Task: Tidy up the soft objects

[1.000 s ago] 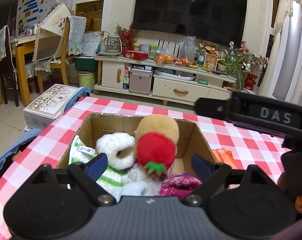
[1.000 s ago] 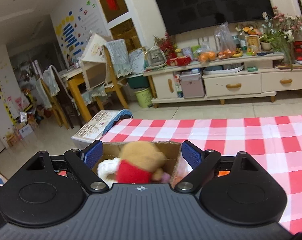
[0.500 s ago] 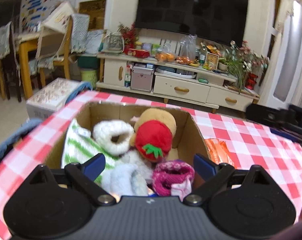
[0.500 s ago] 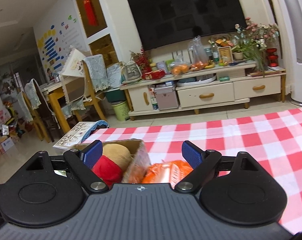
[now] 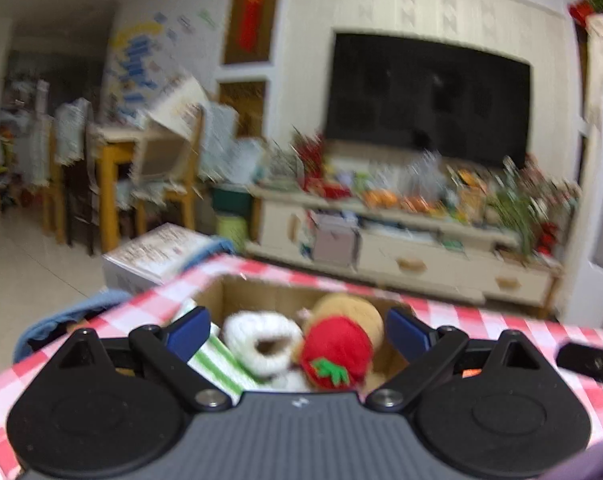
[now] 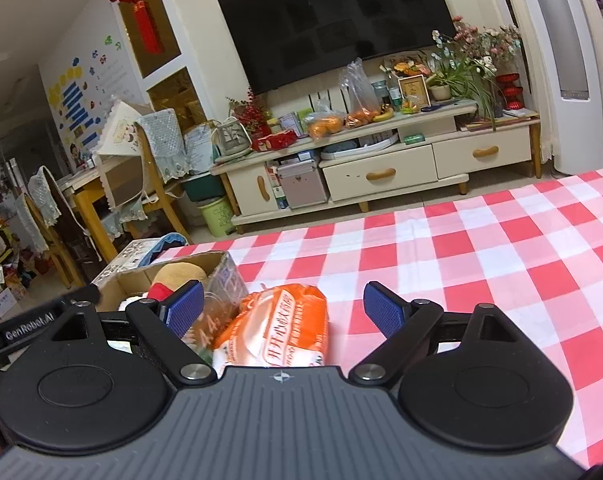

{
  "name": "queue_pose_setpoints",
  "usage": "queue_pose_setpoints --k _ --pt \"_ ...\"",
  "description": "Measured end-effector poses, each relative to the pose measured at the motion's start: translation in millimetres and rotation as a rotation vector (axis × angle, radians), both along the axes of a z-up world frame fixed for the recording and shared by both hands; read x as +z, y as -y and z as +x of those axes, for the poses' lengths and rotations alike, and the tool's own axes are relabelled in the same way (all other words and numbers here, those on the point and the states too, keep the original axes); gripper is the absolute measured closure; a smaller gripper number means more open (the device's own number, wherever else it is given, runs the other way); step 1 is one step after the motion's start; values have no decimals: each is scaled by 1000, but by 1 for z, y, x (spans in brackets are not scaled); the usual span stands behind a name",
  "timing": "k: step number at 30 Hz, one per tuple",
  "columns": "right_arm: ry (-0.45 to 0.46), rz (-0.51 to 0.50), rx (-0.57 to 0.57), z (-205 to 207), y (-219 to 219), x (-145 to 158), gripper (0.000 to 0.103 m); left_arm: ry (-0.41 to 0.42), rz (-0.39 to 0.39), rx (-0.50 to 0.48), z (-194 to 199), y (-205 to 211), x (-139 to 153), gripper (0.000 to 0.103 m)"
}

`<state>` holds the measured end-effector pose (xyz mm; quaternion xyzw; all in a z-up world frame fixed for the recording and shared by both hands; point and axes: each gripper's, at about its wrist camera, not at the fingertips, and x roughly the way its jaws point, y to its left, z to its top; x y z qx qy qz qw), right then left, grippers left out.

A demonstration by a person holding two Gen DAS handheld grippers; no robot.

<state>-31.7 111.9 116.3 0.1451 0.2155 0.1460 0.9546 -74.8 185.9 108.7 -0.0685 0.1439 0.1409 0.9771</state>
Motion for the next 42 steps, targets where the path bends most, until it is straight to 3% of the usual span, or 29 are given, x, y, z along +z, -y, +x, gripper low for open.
queue_pose_setpoints --k 7,24,34,42 --pt "-2 16 2 -9 10 -4 0 94 -8 62 -3 4 0 4" --pt "-27 -20 -1 -14 13 -11 0 45 -40 48 26 24 -3 1" --pt "-24 -87 -8 -40 18 3 0 60 -37 -34 -7 35 17 1" --pt "-7 -125 8 -74 21 26 0 -36 -51 -23 -46 36 28 1"
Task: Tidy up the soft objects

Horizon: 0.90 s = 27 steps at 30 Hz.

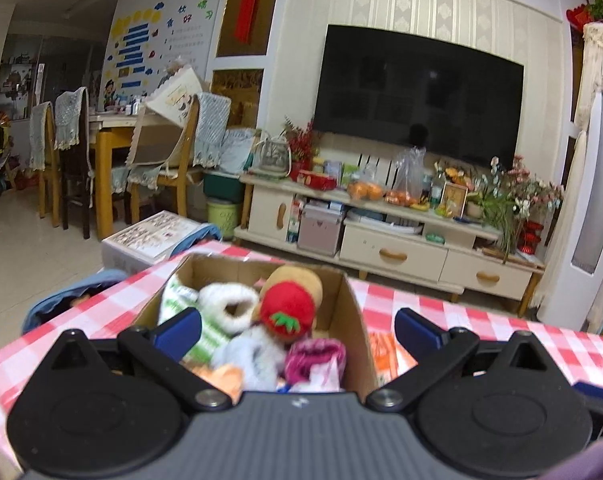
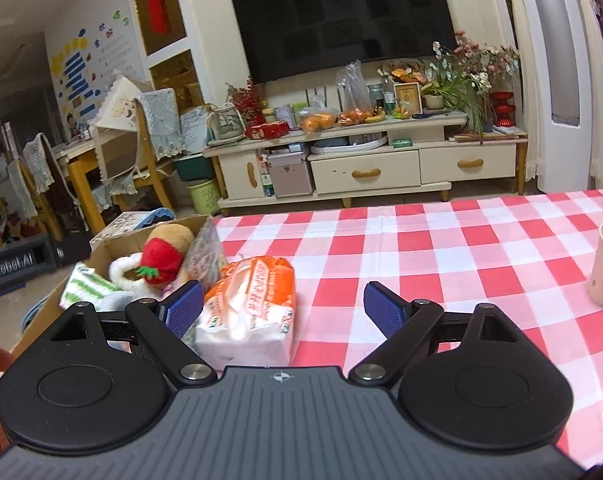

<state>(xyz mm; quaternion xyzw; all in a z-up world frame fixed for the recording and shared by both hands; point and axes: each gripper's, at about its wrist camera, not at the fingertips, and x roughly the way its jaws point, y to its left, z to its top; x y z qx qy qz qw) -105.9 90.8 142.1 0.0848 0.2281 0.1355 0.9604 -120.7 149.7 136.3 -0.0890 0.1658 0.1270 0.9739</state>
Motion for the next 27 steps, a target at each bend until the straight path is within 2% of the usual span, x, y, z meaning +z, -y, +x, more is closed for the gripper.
queue_pose_setpoints --k 8,16,27 --pt "37 -33 30 -42 -6 26 0 -80 -3 9 -42 -3 10 1" --pt "56 -45 54 -77 -10 39 0 -91 2 23 -78 -3 17 1" --pt "71 -59 69 -95 -20 41 0 -78 43 40 -105 -3 21 1"
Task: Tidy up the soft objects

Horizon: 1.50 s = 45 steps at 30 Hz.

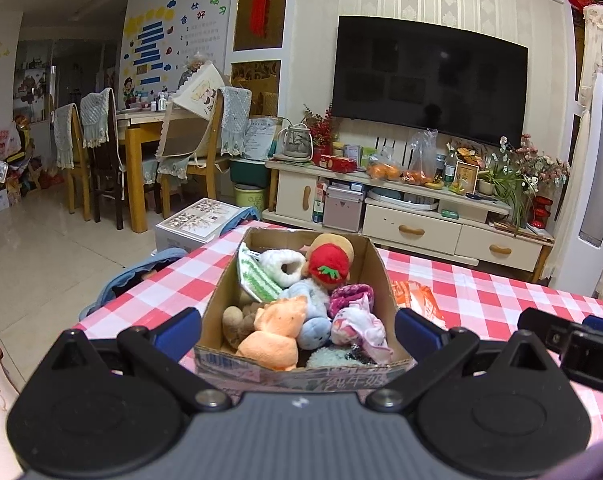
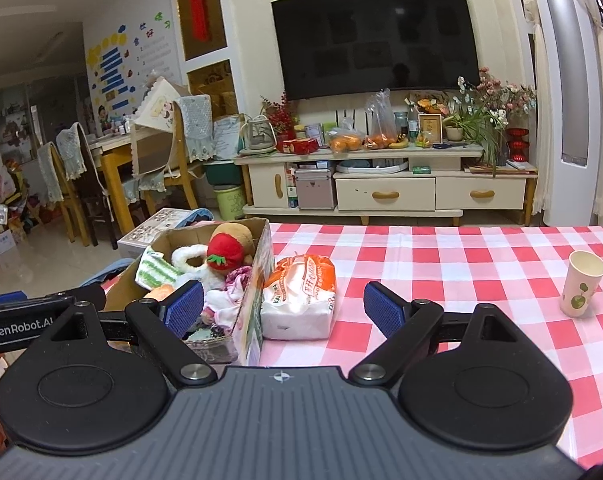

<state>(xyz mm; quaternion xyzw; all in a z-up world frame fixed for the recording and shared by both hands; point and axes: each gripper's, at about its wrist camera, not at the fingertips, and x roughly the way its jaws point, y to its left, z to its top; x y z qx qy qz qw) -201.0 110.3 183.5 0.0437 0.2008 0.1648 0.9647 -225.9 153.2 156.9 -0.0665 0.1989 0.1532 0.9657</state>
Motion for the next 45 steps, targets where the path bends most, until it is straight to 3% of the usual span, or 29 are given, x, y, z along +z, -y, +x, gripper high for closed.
queue_pose_setpoints --k 18,31,45 --pt "25 -43 22 -9 -12 -5 0 5 -43 1 -13 -10 -5 1" --pt "12 -42 28 -10 -12 -11 0 -2 -25 0 -12 -7 -8 1" --pt "-11 8 0 -8 4 -20 0 -18 -52 -53 2 0 -20 1"
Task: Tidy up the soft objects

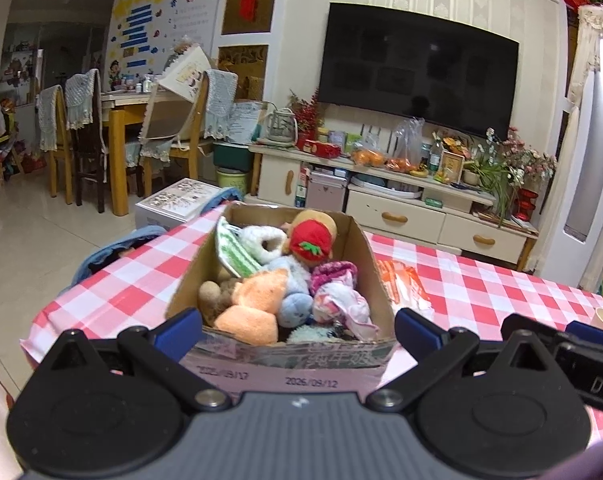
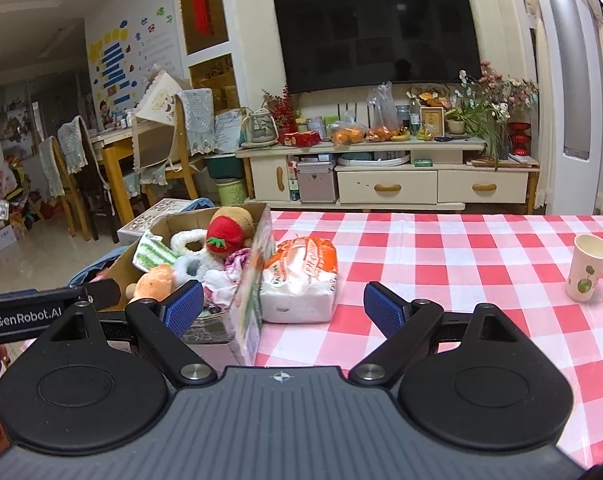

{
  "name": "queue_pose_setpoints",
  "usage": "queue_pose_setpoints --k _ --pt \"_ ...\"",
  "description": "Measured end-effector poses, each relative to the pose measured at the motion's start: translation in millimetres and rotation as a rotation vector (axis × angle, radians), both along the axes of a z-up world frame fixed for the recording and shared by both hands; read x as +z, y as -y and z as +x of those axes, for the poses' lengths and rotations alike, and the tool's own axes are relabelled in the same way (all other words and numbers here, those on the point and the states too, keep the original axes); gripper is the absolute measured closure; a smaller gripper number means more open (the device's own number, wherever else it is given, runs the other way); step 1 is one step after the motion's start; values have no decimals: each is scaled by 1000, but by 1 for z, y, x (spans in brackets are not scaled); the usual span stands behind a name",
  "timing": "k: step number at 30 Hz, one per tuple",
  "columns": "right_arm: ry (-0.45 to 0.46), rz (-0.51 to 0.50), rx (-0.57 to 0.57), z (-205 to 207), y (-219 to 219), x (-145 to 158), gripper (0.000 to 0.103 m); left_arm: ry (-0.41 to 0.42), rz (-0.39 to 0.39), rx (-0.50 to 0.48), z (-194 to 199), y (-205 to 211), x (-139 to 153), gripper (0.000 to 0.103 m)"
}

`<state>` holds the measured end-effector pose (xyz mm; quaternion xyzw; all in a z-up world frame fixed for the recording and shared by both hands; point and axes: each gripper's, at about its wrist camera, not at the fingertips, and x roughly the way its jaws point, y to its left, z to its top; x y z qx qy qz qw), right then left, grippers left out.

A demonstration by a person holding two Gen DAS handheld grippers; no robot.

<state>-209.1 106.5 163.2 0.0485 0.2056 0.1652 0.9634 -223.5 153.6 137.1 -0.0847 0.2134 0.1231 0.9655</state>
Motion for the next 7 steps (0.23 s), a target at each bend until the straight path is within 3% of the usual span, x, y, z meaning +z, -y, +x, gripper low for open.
queue_pose_setpoints --k 7 --pt "24 34 -111 12 38 -4 0 -23 63 -91 22 37 -5 1"
